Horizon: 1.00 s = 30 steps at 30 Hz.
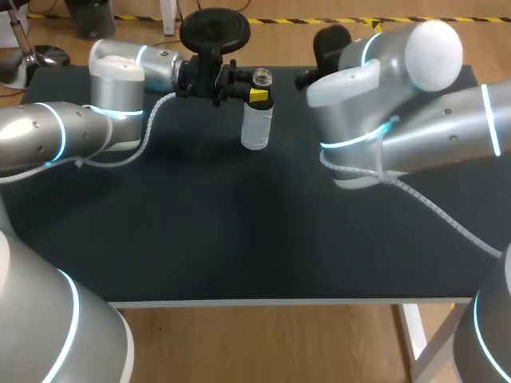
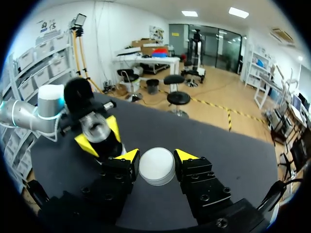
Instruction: Unscrew the bottle cap
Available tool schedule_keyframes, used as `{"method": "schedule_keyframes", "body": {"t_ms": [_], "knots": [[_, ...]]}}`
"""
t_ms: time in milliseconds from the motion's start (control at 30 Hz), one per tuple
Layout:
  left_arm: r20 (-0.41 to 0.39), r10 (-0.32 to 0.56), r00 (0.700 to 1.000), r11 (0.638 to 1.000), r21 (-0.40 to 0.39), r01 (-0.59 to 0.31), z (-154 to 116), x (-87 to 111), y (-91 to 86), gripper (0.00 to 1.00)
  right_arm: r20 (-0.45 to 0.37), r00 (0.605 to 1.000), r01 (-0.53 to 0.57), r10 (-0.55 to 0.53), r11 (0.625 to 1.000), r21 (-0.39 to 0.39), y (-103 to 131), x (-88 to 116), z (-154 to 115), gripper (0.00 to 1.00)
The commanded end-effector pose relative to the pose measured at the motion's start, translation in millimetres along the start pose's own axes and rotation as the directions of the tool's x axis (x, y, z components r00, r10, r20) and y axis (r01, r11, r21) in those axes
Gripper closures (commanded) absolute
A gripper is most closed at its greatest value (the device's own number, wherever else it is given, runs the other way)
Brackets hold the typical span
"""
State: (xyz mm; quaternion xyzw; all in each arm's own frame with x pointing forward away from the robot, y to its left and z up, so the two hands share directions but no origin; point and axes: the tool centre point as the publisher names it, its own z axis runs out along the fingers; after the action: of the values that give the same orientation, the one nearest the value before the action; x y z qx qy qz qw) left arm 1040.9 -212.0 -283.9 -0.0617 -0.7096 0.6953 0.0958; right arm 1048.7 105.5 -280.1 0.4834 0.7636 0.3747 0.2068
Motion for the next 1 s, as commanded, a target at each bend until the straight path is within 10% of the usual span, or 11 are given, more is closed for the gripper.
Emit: {"method": "schedule_keyframes", "body": {"t_ms": [33, 767, 833, 900, 1000], "knots": [[-0.005, 0.0, 1.0, 1.0, 0.002, 0.0, 0.2, -2.4, 1.1, 1.0, -0.002, 1.0, -0.021, 0.021, 1.0, 0.012, -24.5, -14.5, -4.7, 1.0], [-0.005, 0.0, 1.0, 1.0, 0.002, 0.0, 0.2, -2.4, 1.1, 1.0, 0.144, 0.984, -0.129, 0.102, 0.974, 0.189, -120.1, -66.4, 35.4, 1.0], [-0.005, 0.0, 1.0, 1.0, 0.002, 0.0, 0.2, -2.4, 1.1, 1.0, 0.148, 0.985, -0.122, 0.094, 0.973, 0.196, -120.9, -67.3, 35.5, 0.62], [-0.005, 0.0, 1.0, 1.0, 0.002, 0.0, 0.2, -2.4, 1.1, 1.0, 0.152, 0.984, -0.125, 0.096, 0.973, 0.195, -121.4, -68.1, 35.6, 0.0], [-0.005, 0.0, 1.0, 1.0, 0.002, 0.0, 0.2, -2.4, 1.1, 1.0, 0.157, 0.983, -0.125, 0.096, 0.974, 0.19, -119.2, -69.1, 34.5, 0.0]]}}
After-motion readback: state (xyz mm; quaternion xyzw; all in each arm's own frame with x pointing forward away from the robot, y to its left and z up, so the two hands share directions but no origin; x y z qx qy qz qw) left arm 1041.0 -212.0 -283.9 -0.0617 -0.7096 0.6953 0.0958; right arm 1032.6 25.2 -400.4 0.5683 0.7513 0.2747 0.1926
